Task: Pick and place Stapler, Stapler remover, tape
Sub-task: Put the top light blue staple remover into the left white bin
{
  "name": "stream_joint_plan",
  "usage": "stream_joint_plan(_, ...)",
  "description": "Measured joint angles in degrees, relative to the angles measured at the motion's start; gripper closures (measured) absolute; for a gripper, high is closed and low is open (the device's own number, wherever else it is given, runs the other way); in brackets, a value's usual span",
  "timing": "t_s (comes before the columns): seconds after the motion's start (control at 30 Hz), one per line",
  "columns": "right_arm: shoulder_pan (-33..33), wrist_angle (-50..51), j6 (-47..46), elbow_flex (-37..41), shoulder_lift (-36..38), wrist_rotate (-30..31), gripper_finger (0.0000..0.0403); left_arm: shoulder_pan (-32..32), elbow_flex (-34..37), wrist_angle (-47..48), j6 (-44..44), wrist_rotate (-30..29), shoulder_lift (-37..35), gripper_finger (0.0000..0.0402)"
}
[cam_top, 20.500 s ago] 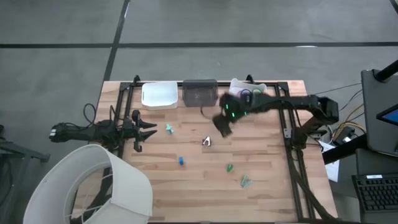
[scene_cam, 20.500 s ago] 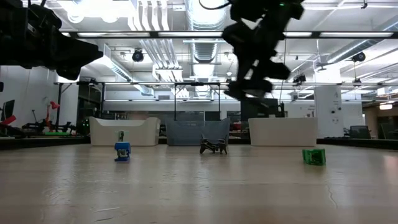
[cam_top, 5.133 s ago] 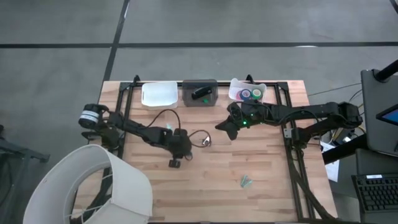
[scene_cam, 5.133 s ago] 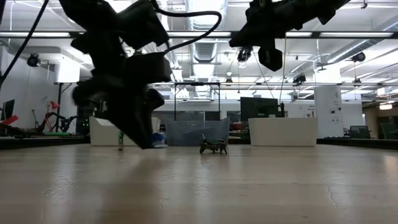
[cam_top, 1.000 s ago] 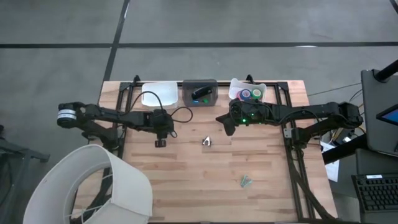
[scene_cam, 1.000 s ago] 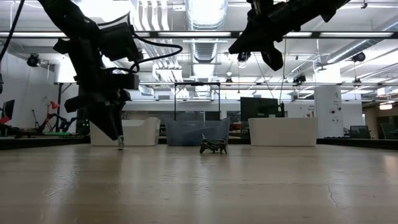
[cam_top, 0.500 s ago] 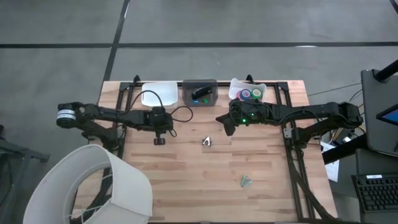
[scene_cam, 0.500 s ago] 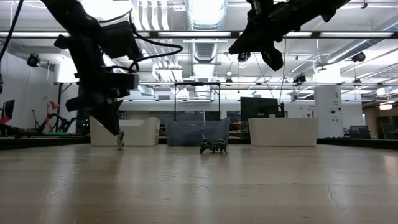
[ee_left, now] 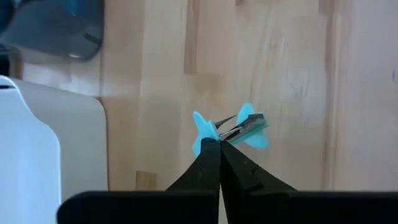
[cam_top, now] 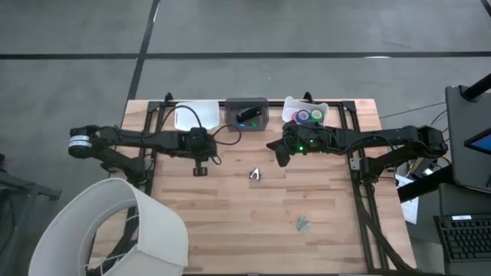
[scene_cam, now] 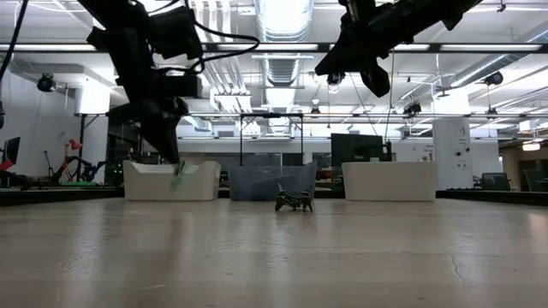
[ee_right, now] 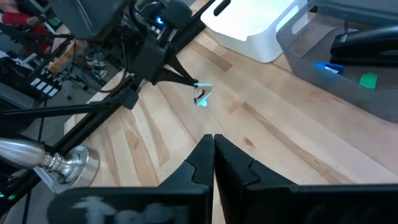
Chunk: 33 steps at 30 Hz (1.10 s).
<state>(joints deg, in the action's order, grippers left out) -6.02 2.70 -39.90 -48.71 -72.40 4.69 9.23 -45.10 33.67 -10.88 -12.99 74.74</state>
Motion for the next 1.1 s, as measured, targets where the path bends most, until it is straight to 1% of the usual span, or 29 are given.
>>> stream_joint_plan(0.2, 0.0, 0.0, 0.0, 0.0, 0.0, 0.0, 0.0394, 0.1, -2.1, 0.5, 0.1, -0.2, 0.0, 0.0401)
stream_joint_plan(0.57, 0.0, 0.0, 0.0, 0.0, 0.0, 0.0, 0.0394, 2.3, -5.9, 3.4, 0.2, -6.0, 0.0, 0.0401)
stream_joint_plan(0.77, 0.0, 0.0, 0.0, 0.0, 0.0, 0.0, 0.0394, 6.1, -8.7, 3.3, -1.3, -9.5, 0.0, 0.0401)
stream_joint_plan(0.87, 0.0, 0.0, 0.0, 0.0, 0.0, -0.1, 0.0394, 8.8, -9.8, 3.2, -2.6, -9.8, 0.0, 0.0401)
stream_joint_plan(1.0, 0.0, 0.0, 0.5, 0.0, 0.0, -0.1, 0.0394, 11.9, -9.8, 1.3, -4.1, -13.8, 0.0, 0.0401)
stream_joint_plan(1.1, 0.0, 0.0, 1.1, 0.0, 0.0, -0.1, 0.0394, 14.7, -9.1, -0.7, -5.2, -14.8, 0.0, 0.0401)
